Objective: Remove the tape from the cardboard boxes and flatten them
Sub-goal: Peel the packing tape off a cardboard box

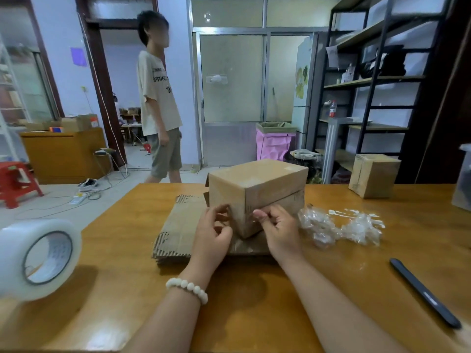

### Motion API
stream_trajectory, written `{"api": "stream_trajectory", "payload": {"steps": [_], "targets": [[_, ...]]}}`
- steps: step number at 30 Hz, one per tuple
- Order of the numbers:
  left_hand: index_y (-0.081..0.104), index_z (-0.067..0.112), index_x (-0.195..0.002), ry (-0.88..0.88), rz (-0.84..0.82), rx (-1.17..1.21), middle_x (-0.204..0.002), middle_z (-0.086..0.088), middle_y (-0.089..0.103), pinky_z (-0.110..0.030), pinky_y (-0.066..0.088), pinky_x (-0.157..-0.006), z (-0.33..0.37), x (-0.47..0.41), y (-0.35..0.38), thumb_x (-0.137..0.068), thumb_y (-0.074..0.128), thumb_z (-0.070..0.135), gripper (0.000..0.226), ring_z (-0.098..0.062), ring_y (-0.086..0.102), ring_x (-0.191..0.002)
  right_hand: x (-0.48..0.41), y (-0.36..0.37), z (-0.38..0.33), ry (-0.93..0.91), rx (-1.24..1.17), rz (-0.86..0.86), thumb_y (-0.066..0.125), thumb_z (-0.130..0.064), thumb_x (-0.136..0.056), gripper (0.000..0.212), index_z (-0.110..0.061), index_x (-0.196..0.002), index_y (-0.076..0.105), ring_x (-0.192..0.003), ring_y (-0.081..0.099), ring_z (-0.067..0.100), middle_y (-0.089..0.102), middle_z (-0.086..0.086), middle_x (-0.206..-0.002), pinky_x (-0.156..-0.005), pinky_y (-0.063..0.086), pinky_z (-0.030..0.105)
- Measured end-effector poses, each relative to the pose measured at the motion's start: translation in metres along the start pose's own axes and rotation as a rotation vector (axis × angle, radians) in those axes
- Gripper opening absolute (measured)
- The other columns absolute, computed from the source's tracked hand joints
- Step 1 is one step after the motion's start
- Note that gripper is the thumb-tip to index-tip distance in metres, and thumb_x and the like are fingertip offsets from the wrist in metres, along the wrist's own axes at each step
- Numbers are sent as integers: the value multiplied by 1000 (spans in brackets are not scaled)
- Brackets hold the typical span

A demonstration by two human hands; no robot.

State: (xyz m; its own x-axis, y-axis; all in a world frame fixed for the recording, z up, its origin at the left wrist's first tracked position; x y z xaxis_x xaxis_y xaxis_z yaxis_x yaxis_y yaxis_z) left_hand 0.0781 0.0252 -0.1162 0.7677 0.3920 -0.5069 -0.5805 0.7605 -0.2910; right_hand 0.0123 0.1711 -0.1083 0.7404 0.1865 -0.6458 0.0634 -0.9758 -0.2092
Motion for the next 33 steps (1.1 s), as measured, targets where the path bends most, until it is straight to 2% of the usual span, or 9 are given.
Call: {"api": "stream_trajectory", "payload": {"steps": [3, 7, 13, 20, 23, 26, 28, 30, 33], "targets": [[62, 23, -94, -143, -29, 48, -94, -1, 66, -13, 49, -65, 0, 1, 1, -93, 52, 2, 23, -14, 63, -88, 0, -2, 10, 175, -133, -51, 62, -22, -89, 16, -25, -74, 66, -84, 60, 7, 66, 2, -86, -77, 50, 22], [66, 9, -94, -435, -81, 393, -91, -9, 70, -19, 54, -65, -5, -2, 2, -95, 49, 0, 19, -12, 70, -79, 1, 3, 12, 374, -406, -99, 63, -13, -87, 10, -7, -86, 70, -86, 64, 14, 69, 9, -91, -83, 56, 28], [62, 2, -109, -612, -153, 844, -96, -11, 75, -20, 58, -63, -2, -1, 0, -98, 47, 3, 19, -17, 73, -86, 0, 4, 15, 344, -401, -112, 70, -29, -73, 11, -21, -78, 75, -96, 66, 18, 73, -2, -89, -92, 52, 36], [62, 2, -109, -625, -122, 1000, -96, -11, 73, -20, 57, -61, -5, -2, -2, -96, 50, 5, 18, -16, 72, -84, 4, 6, 11, 267, -230, -212, 69, -37, -76, 13, -28, -83, 75, -94, 63, 2, 70, -11, -94, -89, 49, 25], [63, 5, -106, -618, -34, 976, -93, -9, 68, -18, 55, -57, -7, -4, -1, -95, 53, 6, 14, -12, 67, -75, 6, 10, 8, 271, -212, -216, 66, -23, -86, 8, -20, -85, 74, -85, 61, -4, 70, -9, -88, -78, 48, 14], [58, 12, -114, -574, 143, 946, -106, -8, 60, -22, 54, -62, -11, -8, -5, -95, 56, 8, 19, -13, 61, -80, 6, 8, 12, 336, -274, -135, 61, -29, -90, 15, -24, -80, 71, -92, 64, 14, 72, -5, -84, -88, 51, 33], [47, 18, -131, -487, 250, 734, -127, -5, 49, -26, 50, -77, -13, -11, -13, -95, 59, 14, 38, -16, 57, -103, 4, 4, 12, 363, -322, -88, 56, -31, -93, 19, -22, -81, 69, -96, 64, 22, 72, -3, -86, -92, 49, 42], [34, 23, -145, -421, 249, 583, -138, 0, 39, -26, 44, -88, -14, -14, -16, -95, 61, 23, 57, -17, 45, -123, 2, 1, 10, 368, -380, -62, 51, -29, -96, 24, -13, -84, 66, -94, 63, 24, 69, 1, -87, -93, 49, 43], [37, 29, -138, -371, 152, 472, -132, 4, 46, -34, 47, -94, -17, -12, -11, -93, 63, 32, 52, -16, 48, -118, 2, -3, 1, 357, -466, -53, 42, -26, -99, 28, -12, -81, 59, -87, 59, 20, 63, 2, -82, -88, 48, 37]]}}
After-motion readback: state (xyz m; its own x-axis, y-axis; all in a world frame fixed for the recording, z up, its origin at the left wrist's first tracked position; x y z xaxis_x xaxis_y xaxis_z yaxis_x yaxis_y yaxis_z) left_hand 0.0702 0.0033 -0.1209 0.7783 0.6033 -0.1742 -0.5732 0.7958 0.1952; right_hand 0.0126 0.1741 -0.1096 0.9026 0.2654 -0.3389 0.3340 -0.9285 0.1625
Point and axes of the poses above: each hand's wrist, its own x-axis away from the middle knuckle, its own y-axis out of the palm, z = x × y, the point moved 4 cm from there along -x, towards the middle knuckle
